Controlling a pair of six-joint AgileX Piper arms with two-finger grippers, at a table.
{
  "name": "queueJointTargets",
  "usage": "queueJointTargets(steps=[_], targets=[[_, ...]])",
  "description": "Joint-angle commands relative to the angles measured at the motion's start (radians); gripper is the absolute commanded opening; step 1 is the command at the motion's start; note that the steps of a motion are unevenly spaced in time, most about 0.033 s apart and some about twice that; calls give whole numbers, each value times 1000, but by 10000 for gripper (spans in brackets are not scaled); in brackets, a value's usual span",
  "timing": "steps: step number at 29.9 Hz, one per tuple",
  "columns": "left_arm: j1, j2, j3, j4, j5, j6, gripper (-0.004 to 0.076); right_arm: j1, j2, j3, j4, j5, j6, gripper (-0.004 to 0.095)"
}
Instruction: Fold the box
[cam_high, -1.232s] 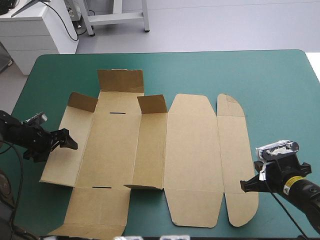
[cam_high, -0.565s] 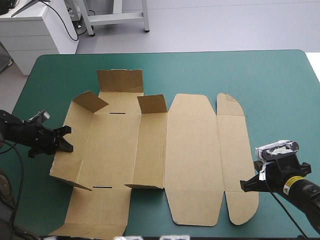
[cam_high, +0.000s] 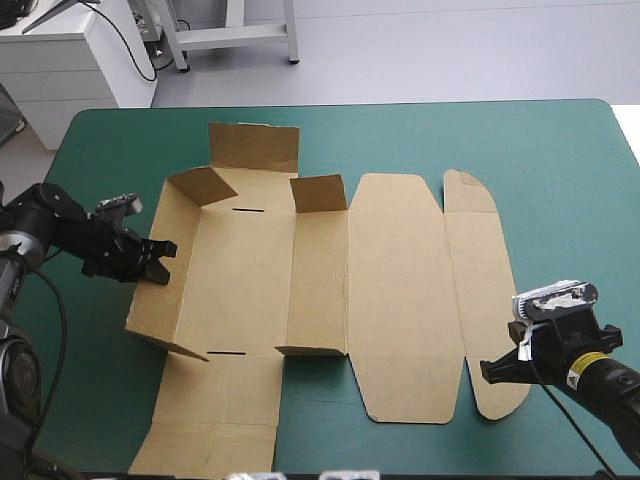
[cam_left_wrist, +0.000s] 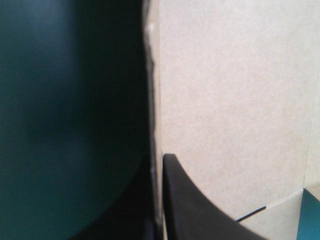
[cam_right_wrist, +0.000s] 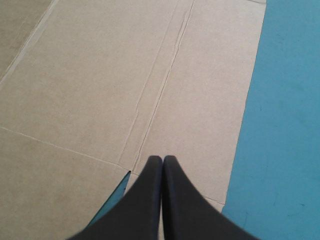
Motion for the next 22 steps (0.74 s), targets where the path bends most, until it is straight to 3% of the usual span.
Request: queueJointTargets(steps=[1,7,13,22], targets=[[-41,-42,-134,49,81,-8,-8,-5,0,-27,-11,-29,-4,-21],[-154,-38,-300,346,77,-16,-8,-5,0,-27,-9,0,-4,-21],[-320,-12,-433,530,75,78,-8,-5,0,-27,3,23,6,-21],[-624,61,-483,968,27,155,-8,-5,0,-27,23,29,27,-21]])
